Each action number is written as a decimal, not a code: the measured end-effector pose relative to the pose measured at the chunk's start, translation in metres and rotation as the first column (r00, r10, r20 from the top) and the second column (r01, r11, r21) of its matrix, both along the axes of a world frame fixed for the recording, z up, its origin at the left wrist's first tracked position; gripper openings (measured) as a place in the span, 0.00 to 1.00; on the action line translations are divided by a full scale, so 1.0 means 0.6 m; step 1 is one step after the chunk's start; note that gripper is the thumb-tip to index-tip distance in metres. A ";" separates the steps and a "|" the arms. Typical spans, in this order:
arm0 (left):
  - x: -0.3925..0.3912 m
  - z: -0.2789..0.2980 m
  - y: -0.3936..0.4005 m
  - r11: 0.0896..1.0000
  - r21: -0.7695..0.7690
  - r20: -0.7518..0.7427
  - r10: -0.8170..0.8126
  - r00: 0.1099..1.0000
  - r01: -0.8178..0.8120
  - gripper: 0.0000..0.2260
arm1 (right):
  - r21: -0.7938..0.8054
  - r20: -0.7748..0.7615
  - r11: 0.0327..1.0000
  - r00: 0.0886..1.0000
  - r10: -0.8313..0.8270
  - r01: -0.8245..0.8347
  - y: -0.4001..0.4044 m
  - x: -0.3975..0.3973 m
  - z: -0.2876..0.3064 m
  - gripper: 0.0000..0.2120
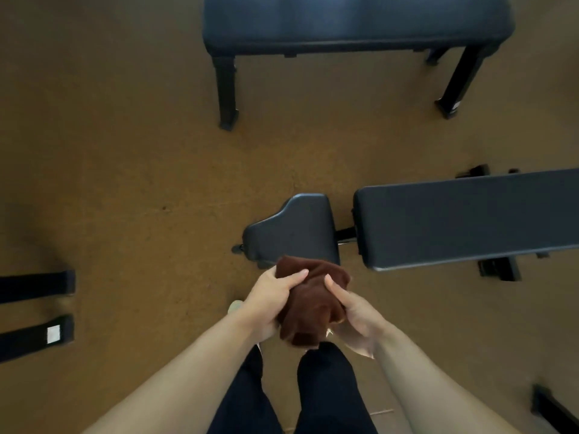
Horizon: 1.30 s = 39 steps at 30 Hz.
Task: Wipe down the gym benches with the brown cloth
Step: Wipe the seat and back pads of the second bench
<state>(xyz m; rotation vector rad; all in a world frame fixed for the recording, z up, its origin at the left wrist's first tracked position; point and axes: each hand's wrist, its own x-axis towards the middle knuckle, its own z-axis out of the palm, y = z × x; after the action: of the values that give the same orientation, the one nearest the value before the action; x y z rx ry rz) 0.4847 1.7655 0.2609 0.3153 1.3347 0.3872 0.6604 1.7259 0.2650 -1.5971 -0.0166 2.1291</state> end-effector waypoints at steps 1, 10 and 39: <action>0.009 -0.034 0.008 0.998 0.059 -0.143 -0.016 0.990 0.025 0.15 | 0.027 0.065 0.998 0.996 -0.064 0.062 0.014 0.004 -0.030 0.23; -0.034 -0.257 0.114 0.925 0.333 -0.684 0.103 0.722 0.184 0.22 | 0.265 0.886 0.926 0.448 -0.123 -0.270 0.152 0.010 -0.240 0.14; -0.041 -0.459 0.213 0.935 0.250 -0.900 0.129 0.417 0.251 0.20 | -0.016 0.972 0.661 0.142 0.185 -0.750 0.063 -0.123 -0.507 0.34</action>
<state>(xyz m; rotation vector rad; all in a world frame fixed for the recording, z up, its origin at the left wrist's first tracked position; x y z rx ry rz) 0.4599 1.8932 -0.0142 0.9970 2.3531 0.3979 0.5866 1.7640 -0.0390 -2.4116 -1.5882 0.9108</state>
